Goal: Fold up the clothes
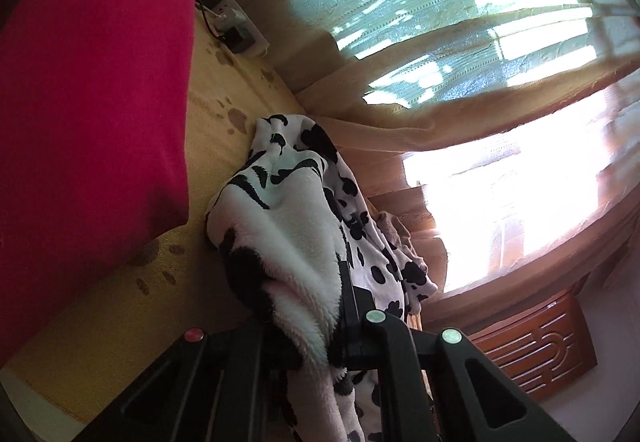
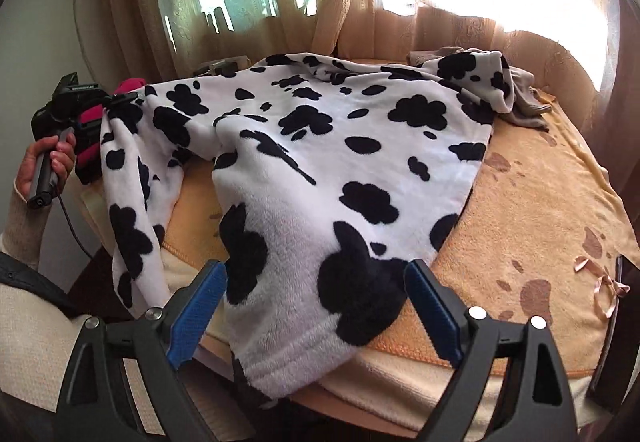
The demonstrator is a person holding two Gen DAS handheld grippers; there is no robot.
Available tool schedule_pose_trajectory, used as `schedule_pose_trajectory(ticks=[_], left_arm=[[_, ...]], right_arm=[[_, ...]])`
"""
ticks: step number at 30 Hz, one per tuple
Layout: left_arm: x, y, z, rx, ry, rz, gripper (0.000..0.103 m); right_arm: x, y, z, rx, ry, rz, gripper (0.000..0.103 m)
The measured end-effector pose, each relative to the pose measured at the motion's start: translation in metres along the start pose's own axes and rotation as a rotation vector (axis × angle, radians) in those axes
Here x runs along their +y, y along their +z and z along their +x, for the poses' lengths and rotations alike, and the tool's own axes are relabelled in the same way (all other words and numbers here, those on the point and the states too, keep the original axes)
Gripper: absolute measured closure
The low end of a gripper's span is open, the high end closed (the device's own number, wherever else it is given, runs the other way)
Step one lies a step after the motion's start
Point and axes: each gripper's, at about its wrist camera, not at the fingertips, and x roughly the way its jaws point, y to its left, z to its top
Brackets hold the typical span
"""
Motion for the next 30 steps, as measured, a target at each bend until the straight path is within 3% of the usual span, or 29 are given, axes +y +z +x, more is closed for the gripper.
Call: schedule_pose_trajectory(ticks=[4,5,6,9,12,18,19,20,21,22,23,25,27,29,30], left_arm=[[-0.011,0.002,-0.007,0.003,-0.010,0.028,0.091],[-0.013,0.001,-0.010,0.002,-0.012,0.034,0.091],[-0.013,0.002,-0.014,0.002,-0.010,0.036,0.091],[-0.013,0.003,-0.028,0.003,-0.003,0.040,0.091],[-0.013,0.004,-0.042,0.003,0.004,0.043,0.091],[-0.015,0.006,-0.073,-0.036,0.049,0.083,0.091],[-0.016,0.006,-0.079,-0.050,0.062,0.096,0.091],[-0.016,0.005,-0.083,-0.059,0.072,0.105,0.091],[-0.016,0.004,-0.086,-0.066,0.082,0.113,0.091],[-0.017,0.003,-0.086,-0.058,0.086,0.122,0.091],[-0.017,0.001,-0.085,-0.048,0.089,0.131,0.091],[-0.020,-0.004,-0.077,-0.004,0.086,0.149,0.091],[-0.021,-0.013,-0.063,0.050,0.072,0.158,0.091],[-0.023,-0.022,-0.049,0.104,0.058,0.166,0.091],[-0.022,-0.027,-0.044,0.125,0.045,0.163,0.090]], right_arm=[[0.006,-0.008,0.017,0.032,-0.041,0.008,0.014],[0.006,-0.008,0.025,0.050,-0.048,0.007,0.020],[0.006,-0.009,0.033,0.070,-0.049,-0.003,0.043],[-0.002,-0.004,0.036,0.069,-0.043,0.006,0.075],[-0.011,0.012,0.008,0.001,-0.097,-0.003,0.078],[-0.026,0.040,-0.056,-0.151,-0.221,-0.009,0.078],[-0.027,0.039,-0.055,-0.149,-0.245,-0.021,0.072],[-0.030,0.035,-0.049,-0.121,-0.242,-0.022,0.066],[-0.034,0.031,-0.040,-0.076,-0.224,-0.016,0.051],[-0.037,0.025,-0.031,-0.034,-0.227,-0.015,0.024],[-0.039,0.018,-0.022,0.005,-0.250,-0.016,0.015],[-0.041,0.006,-0.013,0.042,-0.316,-0.042,0.013],[-0.046,0.003,-0.016,0.020,-0.364,-0.028,0.013],[-0.052,0.006,-0.031,-0.051,-0.350,0.035,0.013],[-0.052,0.010,-0.041,-0.105,-0.293,0.073,0.013]])
